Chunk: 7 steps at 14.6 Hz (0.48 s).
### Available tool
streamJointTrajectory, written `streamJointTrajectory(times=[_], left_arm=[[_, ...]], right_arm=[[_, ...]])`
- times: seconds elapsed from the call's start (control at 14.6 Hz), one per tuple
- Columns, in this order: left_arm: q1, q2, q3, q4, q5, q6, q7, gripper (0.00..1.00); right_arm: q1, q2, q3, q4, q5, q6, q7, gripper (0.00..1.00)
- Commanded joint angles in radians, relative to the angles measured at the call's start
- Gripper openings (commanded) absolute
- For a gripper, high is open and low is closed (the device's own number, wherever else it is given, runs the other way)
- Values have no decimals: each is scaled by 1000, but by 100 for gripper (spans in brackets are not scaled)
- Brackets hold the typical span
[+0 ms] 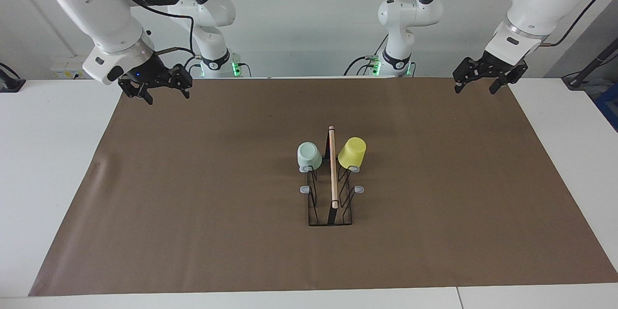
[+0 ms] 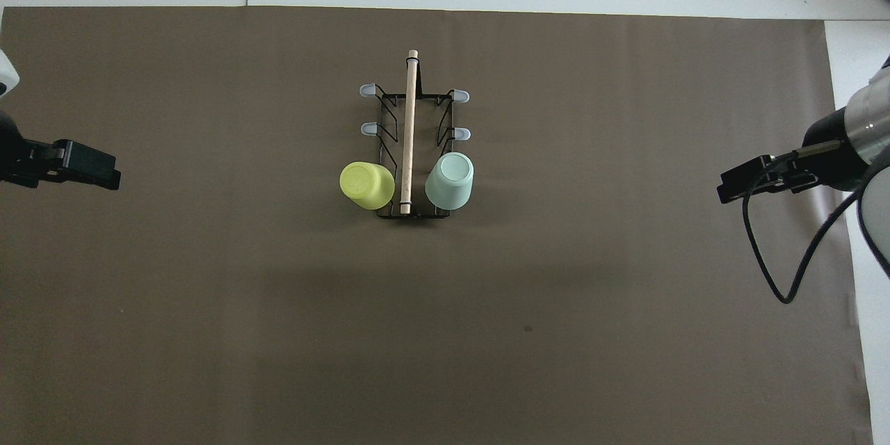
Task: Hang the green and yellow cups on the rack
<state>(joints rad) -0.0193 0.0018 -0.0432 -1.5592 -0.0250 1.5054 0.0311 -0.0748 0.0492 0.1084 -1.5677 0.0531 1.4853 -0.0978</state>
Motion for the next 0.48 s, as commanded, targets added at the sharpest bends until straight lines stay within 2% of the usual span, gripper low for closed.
streamJointTrajectory(times=[0.0,0.27,0.41], left_arm=[[-1,-29,0,-35,13,7,10,100],[-1,-29,0,-35,13,7,10,100],[-1,-29,0,-35,13,7,10,100]], right_arm=[[12,3,7,31,-21,-33,12,100],[159,1,-189,21,-4,-20,-8,100],[187,4,-214,23,8,22,-10,100]])
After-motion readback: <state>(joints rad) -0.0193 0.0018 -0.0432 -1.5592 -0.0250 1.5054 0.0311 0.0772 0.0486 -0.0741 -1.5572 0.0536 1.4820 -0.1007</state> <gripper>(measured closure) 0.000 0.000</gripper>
